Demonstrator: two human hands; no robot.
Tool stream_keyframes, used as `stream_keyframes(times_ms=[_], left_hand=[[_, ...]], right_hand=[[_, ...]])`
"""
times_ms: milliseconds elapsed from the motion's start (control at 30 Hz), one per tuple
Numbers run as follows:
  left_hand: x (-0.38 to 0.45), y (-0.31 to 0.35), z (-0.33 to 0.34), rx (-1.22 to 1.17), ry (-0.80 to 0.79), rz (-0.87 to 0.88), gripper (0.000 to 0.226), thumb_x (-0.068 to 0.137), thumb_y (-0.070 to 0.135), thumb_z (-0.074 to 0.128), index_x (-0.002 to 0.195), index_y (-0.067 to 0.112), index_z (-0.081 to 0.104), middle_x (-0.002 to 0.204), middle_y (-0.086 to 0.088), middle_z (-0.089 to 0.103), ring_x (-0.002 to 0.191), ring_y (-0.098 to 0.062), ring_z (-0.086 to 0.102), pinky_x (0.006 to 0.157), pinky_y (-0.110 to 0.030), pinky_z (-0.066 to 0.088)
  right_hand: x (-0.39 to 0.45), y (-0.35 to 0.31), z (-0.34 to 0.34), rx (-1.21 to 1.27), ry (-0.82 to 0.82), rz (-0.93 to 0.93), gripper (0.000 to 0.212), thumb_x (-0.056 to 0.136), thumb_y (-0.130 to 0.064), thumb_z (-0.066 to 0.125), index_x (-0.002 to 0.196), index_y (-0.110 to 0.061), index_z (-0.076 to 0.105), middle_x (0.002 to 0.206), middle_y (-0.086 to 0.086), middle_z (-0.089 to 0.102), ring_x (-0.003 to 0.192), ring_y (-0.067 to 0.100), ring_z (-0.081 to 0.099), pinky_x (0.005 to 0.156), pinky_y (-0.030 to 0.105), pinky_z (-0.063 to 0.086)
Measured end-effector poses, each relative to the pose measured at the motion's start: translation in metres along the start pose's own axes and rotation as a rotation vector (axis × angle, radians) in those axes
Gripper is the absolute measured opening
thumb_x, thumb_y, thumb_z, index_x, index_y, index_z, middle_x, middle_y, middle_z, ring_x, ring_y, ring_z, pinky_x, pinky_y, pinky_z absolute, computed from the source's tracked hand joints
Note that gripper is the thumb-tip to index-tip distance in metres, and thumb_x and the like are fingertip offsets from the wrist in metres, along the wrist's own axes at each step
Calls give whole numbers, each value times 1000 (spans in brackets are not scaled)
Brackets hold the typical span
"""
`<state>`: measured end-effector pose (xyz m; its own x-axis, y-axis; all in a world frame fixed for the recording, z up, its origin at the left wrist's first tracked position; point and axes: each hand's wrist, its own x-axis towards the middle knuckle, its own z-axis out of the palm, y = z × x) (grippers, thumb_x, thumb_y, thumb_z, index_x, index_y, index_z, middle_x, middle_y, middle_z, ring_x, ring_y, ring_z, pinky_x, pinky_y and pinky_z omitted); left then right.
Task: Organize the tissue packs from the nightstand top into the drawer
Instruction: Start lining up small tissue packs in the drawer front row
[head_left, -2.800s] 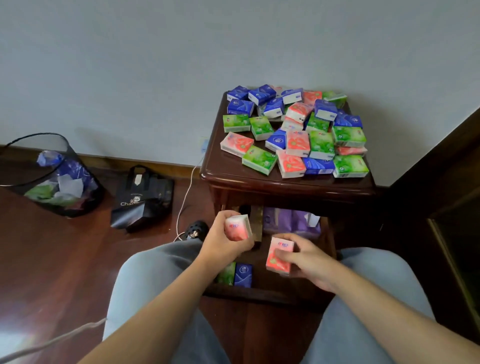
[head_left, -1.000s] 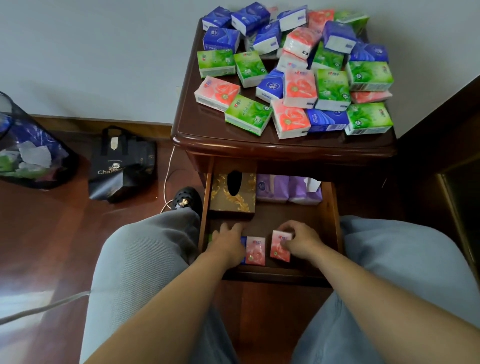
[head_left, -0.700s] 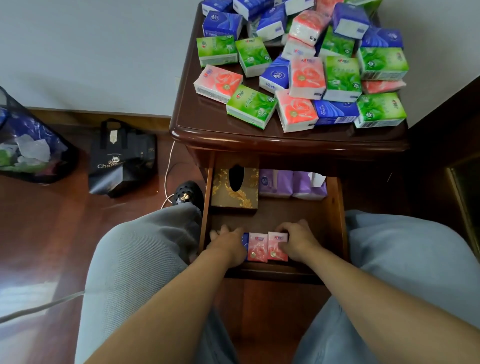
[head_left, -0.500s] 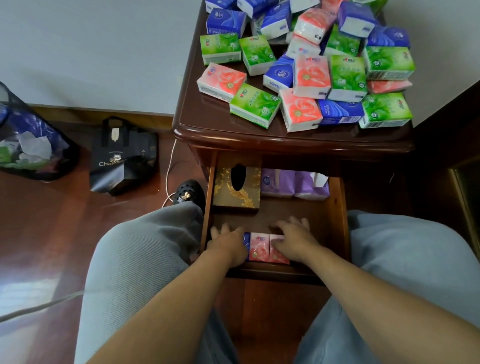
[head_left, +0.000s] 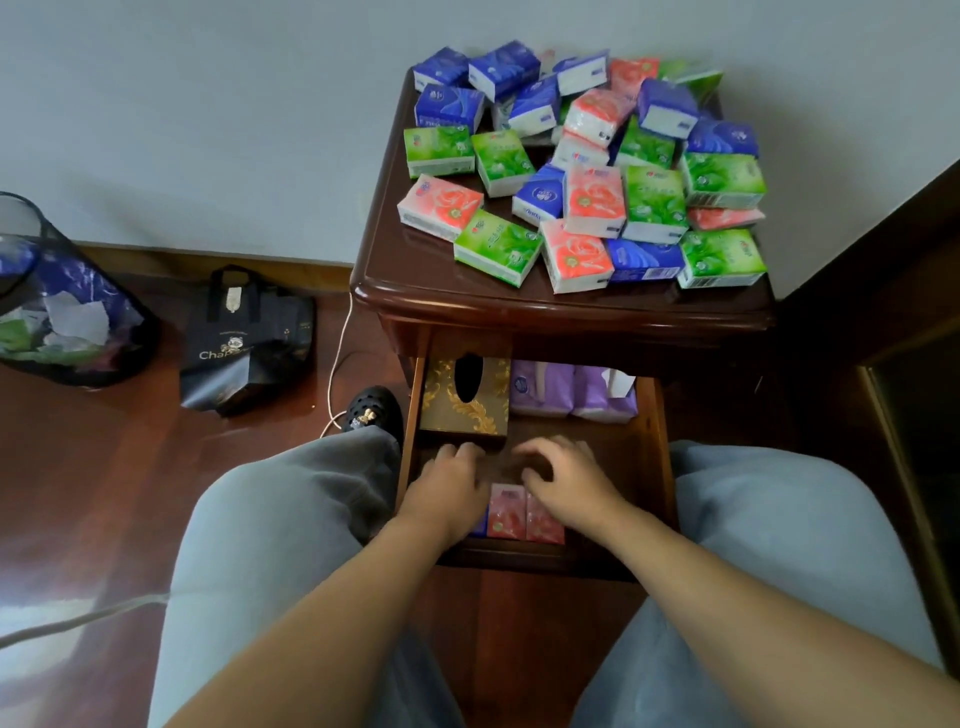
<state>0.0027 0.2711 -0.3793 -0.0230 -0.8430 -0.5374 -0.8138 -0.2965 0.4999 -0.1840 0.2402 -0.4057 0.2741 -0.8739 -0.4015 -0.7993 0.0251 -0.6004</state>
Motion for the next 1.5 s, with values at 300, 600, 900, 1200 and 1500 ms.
stream_keyframes(times_ms=[300,600,900,1200,1500], left_hand=[[-18,109,-97,-112,543,420,14,99,43,58,89,33,54,94,13,57,86,-5,53,70,-29,40],[13,193,-160,155,564,373,68,94,38,66,151,15,36,146,-13,41,134,-37,40,114,-45,33],[58,195,-179,336,408,374,104,85,70,67,163,26,16,158,-8,25,144,-35,29,115,-51,34],[83,192,-189,297,376,294,99,74,69,79,152,32,32,146,-9,32,137,-34,33,112,-52,35],[60,180,-182,-20,563,497,78,71,33,86,129,17,36,125,-2,47,113,-27,50,92,-46,49]], right_hand=[[-30,-44,-154,28,976,-373,27,86,-21,75,106,-14,58,102,-1,54,91,18,55,83,40,51],[7,-78,-260,-376,460,-132,84,74,-43,79,148,-27,42,149,4,37,139,34,35,113,47,36],[56,-82,-286,-632,340,-101,97,72,-72,73,152,-29,39,152,-1,32,141,28,32,111,50,35],[72,-76,-293,-664,333,-68,96,60,-78,75,140,-35,46,135,0,38,131,28,33,106,46,34],[48,-74,-287,-380,457,-310,85,60,-49,89,127,-30,40,120,-9,50,118,25,48,92,41,44]])
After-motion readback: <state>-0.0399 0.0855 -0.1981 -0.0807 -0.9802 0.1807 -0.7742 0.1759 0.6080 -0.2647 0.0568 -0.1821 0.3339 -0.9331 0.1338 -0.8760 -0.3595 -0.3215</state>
